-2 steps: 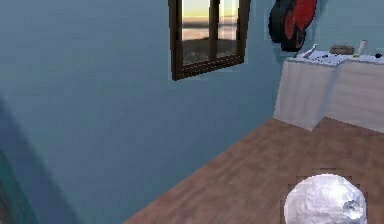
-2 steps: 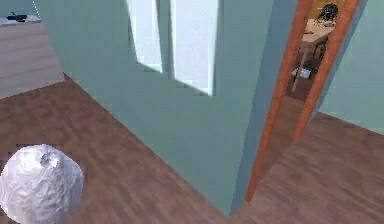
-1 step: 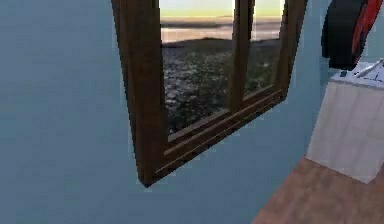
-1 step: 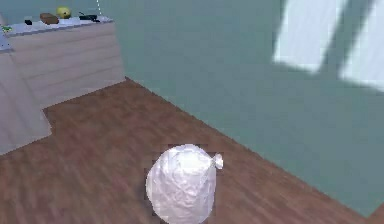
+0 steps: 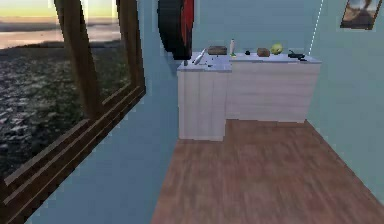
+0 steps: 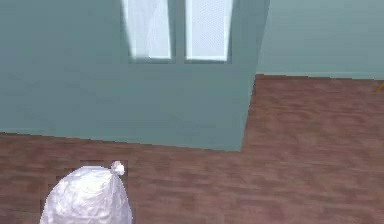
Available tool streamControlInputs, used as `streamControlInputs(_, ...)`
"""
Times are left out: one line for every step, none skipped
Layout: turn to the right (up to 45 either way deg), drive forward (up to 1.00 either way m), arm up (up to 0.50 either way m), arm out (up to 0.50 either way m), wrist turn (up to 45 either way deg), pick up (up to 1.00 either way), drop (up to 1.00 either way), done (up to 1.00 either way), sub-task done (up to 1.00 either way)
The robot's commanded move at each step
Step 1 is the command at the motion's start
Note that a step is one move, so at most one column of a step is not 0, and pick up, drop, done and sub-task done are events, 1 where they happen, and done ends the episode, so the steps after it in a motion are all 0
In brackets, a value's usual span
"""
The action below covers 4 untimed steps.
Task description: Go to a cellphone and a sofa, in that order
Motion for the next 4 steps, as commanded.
streamControlInputs(0.0, 0.45, 0.0, 0.0, 0.0, 0.0, 0.0, 0.0, 0.0)
streamControlInputs(30.0, 0.0, 0.0, 0.0, 0.0, 0.0, 0.0, 0.0, 0.0)
streamControlInputs(0.0, 0.35, 0.0, 0.0, 0.0, 0.0, 0.0, 0.0, 0.0)
streamControlInputs(-3.0, 0.0, 0.0, 0.0, 0.0, 0.0, 0.0, 0.0, 0.0)
